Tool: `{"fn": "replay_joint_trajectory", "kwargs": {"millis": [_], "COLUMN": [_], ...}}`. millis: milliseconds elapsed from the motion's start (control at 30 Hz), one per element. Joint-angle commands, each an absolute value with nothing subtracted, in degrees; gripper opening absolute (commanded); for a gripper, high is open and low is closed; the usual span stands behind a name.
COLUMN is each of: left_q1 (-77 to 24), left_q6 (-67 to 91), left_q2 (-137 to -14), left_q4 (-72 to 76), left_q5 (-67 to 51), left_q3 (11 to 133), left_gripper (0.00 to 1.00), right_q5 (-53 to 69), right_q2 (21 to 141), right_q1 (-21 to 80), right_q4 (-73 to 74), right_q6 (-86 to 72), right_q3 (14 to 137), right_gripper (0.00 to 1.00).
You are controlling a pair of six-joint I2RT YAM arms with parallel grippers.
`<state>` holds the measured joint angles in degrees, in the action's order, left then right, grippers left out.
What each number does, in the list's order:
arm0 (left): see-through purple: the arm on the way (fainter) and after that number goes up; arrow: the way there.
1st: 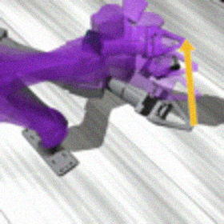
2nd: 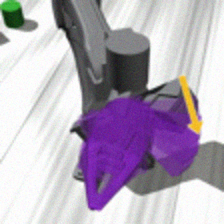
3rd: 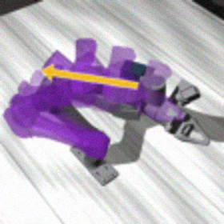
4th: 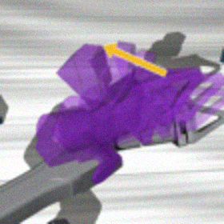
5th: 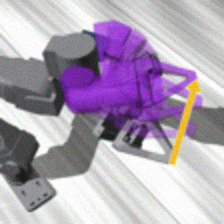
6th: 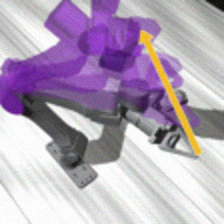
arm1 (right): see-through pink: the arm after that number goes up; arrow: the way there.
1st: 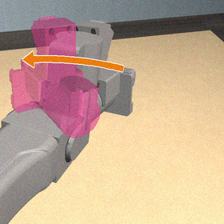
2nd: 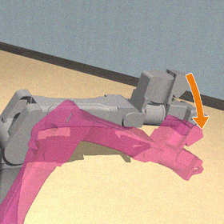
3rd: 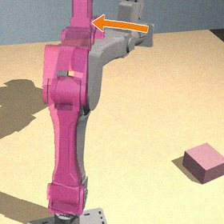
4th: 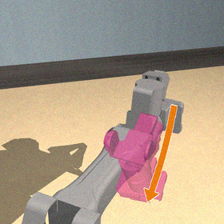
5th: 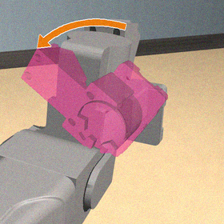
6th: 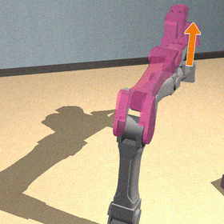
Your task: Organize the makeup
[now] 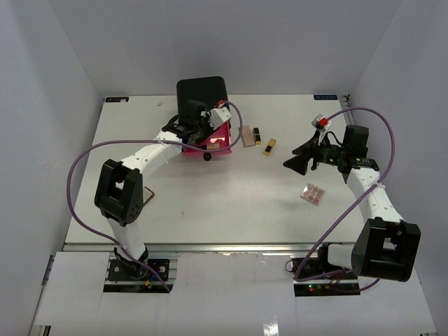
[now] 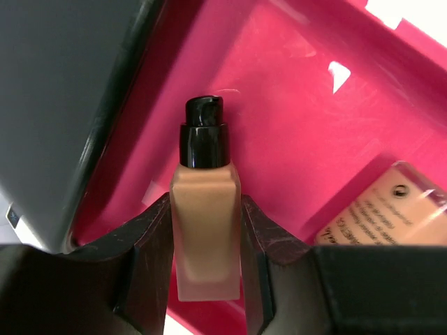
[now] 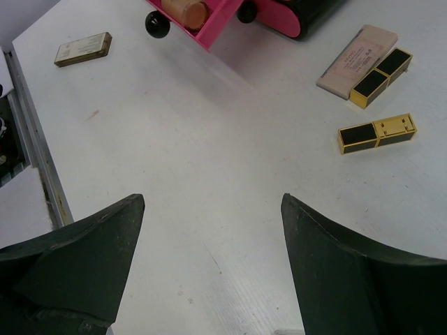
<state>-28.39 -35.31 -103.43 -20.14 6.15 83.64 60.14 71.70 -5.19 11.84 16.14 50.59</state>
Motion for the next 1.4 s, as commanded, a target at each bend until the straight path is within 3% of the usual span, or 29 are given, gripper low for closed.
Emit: {"fn": "replay_joint_trajectory", "kwargs": {"millis": [0,167,400,633,733,800,900,1100,1233,1367], "left_q1": [-27.8,-27.7,-27.8,-27.8,-27.8,-27.8,-27.8,-27.8,-29.5,-38.0], "left_q6": [-35.9,-34.6,-27.9,-18.3,-3.0,6.7,18.3,14.7,10.1,3.0], "left_q2": [-103.1,-103.2,-98.8,-91.2,-83.9,-79.6,-72.6,-65.0,-71.3,-77.1], "left_q4": [-18.3,-18.3,-17.2,-15.8,-11.6,-9.0,-0.2,8.4,4.3,2.7], "left_q5": [3.0,2.6,-3.0,-6.4,-7.0,-6.5,-8.9,-20.5,-19.6,-7.5], "left_q3": [87.0,87.0,88.0,85.8,78.3,71.7,54.8,39.7,41.6,43.6], "left_gripper": [0.46,0.52,0.7,0.73,0.62,0.42,0.26,0.28,0.27,0.29], "right_q5": [59.5,59.4,59.9,63.0,70.7,73.6,72.6,71.7,70.4,69.7], "right_q2": [72.1,72.0,71.7,71.4,72.0,72.5,72.3,70.2,70.1,69.5], "right_q1": [-5.3,-5.3,-5.2,-5.1,-5.1,-4.8,-3.9,-2.8,-2.2,-2.2], "right_q4": [10.4,10.5,11.0,13.5,21.4,28.6,31.2,31.4,31.4,31.3], "right_q6": [17.2,17.5,18.4,22.7,33.5,41.6,45.6,50.0,50.9,51.5], "right_q3": [49.8,49.7,49.8,50.1,51.8,53.0,53.5,51.8,51.4,51.0], "right_gripper": [0.86,0.86,0.86,0.85,0.84,0.81,0.79,0.79,0.79,0.79]}}
